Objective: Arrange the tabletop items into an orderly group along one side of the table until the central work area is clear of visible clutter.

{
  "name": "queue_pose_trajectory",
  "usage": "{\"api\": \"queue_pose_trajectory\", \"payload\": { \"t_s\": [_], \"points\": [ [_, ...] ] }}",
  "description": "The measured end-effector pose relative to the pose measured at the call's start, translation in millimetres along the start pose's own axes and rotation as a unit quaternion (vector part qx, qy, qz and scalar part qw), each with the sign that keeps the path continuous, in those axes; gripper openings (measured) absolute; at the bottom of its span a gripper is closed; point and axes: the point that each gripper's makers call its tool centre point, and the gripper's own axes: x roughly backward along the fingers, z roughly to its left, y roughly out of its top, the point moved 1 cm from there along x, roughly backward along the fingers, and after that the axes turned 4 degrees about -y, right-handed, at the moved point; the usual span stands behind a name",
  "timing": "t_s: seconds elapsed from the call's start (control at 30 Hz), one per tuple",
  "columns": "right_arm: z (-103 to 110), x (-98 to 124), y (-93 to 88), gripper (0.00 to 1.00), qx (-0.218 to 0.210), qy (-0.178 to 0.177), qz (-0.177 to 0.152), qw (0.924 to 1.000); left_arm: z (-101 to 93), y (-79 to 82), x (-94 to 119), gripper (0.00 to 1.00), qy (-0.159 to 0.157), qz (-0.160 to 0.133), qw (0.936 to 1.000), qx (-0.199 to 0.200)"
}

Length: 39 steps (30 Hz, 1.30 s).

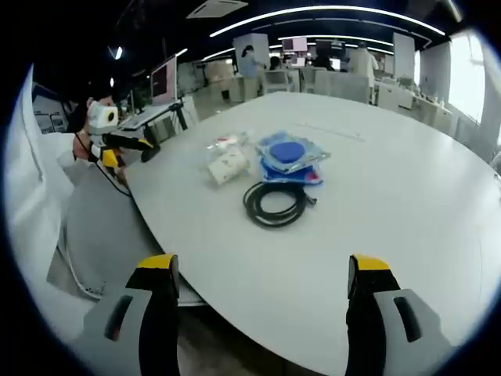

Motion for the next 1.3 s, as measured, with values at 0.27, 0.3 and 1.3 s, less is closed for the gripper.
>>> {"api": "queue_pose_trajectory", "payload": {
  "t_s": [0.27,0.3,1.3],
  "points": [
    [0.7,0.4,0.2,0.88,-0.001,0.000,-0.001,1.0000,-0.3,-0.7,-0.4,0.92,-0.001,0.000,1.0000,0.000],
    [0.9,0.0,0.3,0.88,-0.001,0.001,-0.002,1.0000,-0.2,-0.7,-0.4,0.92,-0.001,0.000,1.0000,0.001],
    [1.7,-0.2,-3.0,0.87,-0.005,0.000,0.000,1.0000,0.0,-2.2,-1.7,0.90,-0.002,0.003,1.0000,0.002]
  ]
}}
